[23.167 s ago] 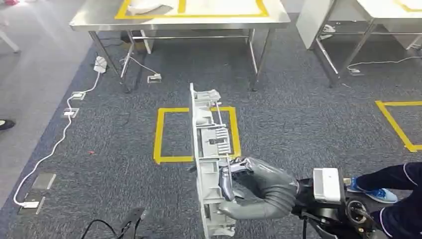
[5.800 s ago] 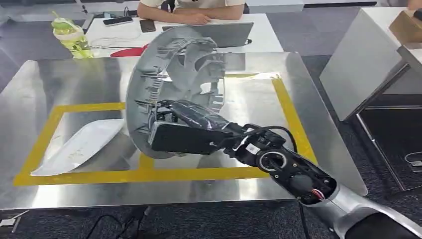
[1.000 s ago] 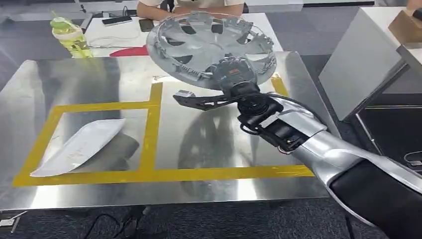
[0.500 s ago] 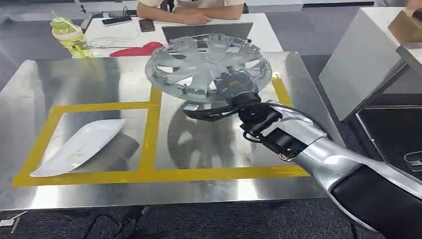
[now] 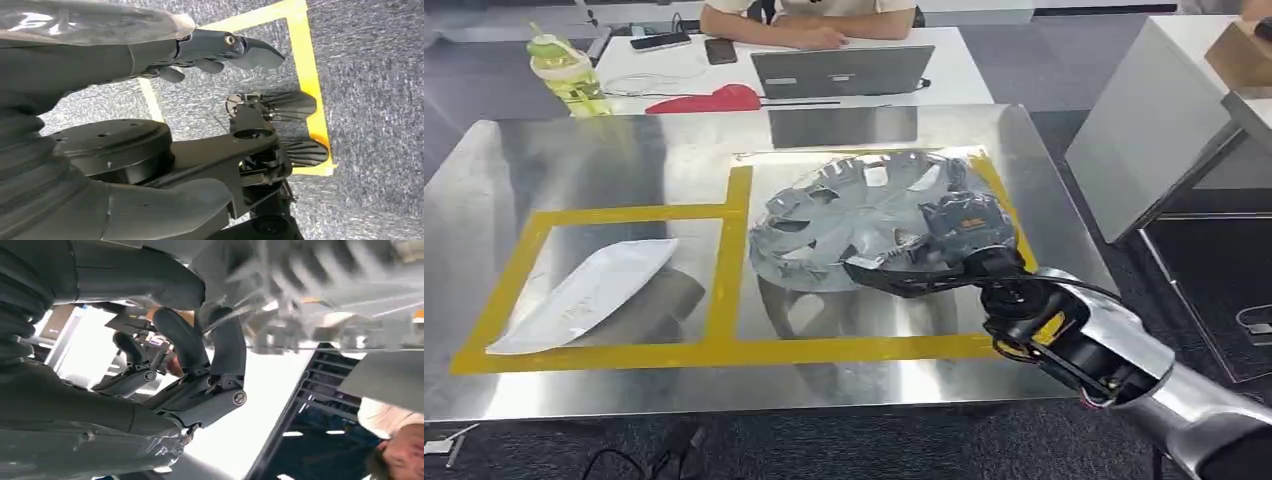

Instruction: Take the parts from the cabinet and place them on the table.

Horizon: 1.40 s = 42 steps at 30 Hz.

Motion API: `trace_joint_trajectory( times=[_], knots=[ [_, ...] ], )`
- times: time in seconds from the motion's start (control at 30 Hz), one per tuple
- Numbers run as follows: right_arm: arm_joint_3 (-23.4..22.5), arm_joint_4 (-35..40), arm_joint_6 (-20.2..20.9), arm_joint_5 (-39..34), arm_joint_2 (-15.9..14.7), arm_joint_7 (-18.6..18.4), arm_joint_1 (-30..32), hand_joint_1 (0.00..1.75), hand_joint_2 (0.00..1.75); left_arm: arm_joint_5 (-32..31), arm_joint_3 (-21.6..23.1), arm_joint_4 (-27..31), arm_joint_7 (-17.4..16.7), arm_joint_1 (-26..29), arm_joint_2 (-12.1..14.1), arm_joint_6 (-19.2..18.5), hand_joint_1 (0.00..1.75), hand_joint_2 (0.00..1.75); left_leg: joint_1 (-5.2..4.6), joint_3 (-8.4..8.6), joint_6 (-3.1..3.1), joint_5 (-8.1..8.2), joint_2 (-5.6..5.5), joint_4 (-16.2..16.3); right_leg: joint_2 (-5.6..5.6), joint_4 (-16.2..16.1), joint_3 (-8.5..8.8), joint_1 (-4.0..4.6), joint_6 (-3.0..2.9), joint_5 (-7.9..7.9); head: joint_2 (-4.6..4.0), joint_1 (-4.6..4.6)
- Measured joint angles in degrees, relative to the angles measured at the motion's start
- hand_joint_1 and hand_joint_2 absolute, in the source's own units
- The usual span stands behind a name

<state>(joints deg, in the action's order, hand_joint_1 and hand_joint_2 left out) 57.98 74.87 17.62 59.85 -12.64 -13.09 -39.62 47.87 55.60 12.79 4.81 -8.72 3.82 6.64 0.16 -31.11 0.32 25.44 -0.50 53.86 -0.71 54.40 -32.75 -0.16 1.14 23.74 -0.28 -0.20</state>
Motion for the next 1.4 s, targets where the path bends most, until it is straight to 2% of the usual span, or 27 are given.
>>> trace_joint_trajectory(
  times=[0.2,0.37,1.0,1.1,1.23,1.4],
  knots=[
    [-2.1,7.9,0.3,0.2,-3.3,-0.1,2.5,1.75,1.75,0.0,0.0,0.0,0.0,0.0,0.1,0.0,0.0,1.75,0.0,0.02,0.0,-0.01,0.02,0.0,-0.02,0.0,0.01,0.01,-0.02,-0.02,0.0,-0.02],
    [-3.1,11.8,0.3,0.2,-4.8,-0.1,3.2,1.75,1.75,0.0,0.0,0.0,0.0,0.0,0.1,0.0,0.0,1.75,0.01,0.02,-0.01,-0.01,0.02,0.0,-0.02,0.0,0.0,0.02,-0.02,-0.02,0.0,-0.09],
    [-5.2,18.7,2.2,0.8,-7.6,-1.0,6.2,1.75,1.75,-0.3,0.0,0.0,-0.1,-0.1,0.1,0.0,0.0,1.75,0.02,0.01,0.0,-0.01,0.01,0.0,-0.01,0.0,0.0,-0.01,-0.01,-0.01,0.0,-0.13],
    [-5.6,19.2,2.3,-1.2,-7.8,1.2,6.9,1.75,1.75,-0.5,0.0,0.0,-0.3,-0.1,0.1,0.0,0.0,1.75,0.02,0.0,0.0,-0.01,0.02,0.0,-0.03,0.0,0.01,0.0,-0.01,-0.01,0.0,-0.13],
    [-5.1,18.1,-0.5,-1.9,-7.4,3.9,7.5,1.75,1.75,-0.7,0.0,0.0,-0.9,-0.4,0.1,0.0,0.0,1.75,0.02,-0.04,0.0,-0.01,-0.03,-0.1,0.07,0.0,0.02,0.0,-0.01,-0.01,0.0,-0.11],
    [-4.7,16.5,-2.8,-2.1,-6.6,4.3,7.5,1.75,1.75,-0.8,0.0,0.0,-1.0,-0.4,0.1,0.0,0.0,1.75,0.02,-0.04,0.0,-0.02,-0.04,-0.1,0.07,0.0,0.02,0.0,-0.02,-0.01,0.0,-0.11]
  ],
)
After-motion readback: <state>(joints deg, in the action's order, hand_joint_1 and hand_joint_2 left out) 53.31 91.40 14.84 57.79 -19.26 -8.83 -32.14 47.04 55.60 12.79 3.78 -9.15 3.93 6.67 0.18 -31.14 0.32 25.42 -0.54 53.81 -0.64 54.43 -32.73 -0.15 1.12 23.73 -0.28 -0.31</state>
